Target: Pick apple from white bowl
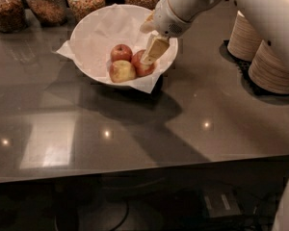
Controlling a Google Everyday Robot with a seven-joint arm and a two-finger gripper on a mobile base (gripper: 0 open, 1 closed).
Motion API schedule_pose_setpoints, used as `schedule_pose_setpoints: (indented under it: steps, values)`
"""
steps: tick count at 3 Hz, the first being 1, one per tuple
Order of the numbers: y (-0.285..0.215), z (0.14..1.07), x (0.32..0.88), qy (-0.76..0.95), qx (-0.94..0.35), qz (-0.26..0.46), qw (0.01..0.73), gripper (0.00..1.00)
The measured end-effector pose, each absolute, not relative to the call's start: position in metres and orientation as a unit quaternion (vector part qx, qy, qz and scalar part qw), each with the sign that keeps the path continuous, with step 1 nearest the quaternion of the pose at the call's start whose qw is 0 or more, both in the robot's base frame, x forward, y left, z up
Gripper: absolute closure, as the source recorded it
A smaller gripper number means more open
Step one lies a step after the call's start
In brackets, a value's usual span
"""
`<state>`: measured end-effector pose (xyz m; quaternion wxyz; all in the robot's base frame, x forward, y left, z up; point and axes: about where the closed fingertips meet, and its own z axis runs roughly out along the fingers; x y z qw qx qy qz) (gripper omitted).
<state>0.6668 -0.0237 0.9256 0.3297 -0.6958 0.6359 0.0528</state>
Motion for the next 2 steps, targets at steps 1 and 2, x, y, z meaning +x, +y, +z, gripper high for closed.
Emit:
schedule_pose_setpoints:
  steps: [1,2]
  values:
    - [-0.0242,0.9207,0.6661,0.639,-0.695,0.056,0.326,0.28]
    - [-0.0252,0.914,0.667,0.643,-0.693,0.059,0.321,0.29]
